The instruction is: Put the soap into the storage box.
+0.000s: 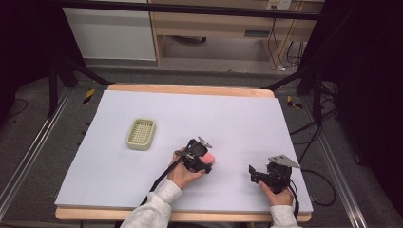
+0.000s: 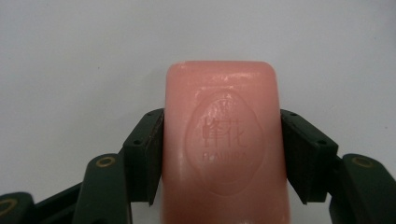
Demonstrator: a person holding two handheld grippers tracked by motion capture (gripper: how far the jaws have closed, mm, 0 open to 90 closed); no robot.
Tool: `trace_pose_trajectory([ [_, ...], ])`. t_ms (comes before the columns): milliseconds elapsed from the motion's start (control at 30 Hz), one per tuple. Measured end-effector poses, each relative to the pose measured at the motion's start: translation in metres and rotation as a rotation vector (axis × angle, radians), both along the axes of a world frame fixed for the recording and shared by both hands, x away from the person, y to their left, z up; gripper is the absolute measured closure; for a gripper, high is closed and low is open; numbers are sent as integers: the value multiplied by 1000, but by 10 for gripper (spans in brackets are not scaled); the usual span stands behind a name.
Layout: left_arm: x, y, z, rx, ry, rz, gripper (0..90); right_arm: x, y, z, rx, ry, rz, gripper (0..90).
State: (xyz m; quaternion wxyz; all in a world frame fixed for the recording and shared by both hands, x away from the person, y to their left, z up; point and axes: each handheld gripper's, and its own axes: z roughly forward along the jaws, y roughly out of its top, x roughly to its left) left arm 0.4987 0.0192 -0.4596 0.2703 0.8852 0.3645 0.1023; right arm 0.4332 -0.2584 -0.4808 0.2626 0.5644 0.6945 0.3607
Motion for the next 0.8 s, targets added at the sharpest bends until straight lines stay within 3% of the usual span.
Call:
trace_pose_trajectory([
  [333,-4,8,11,-19,-4,1,372,0,0,0,-1,-1,0,54],
  [800,-9,41,29,-66,-35,36,372,0,0,0,-4,-5,-2,54],
])
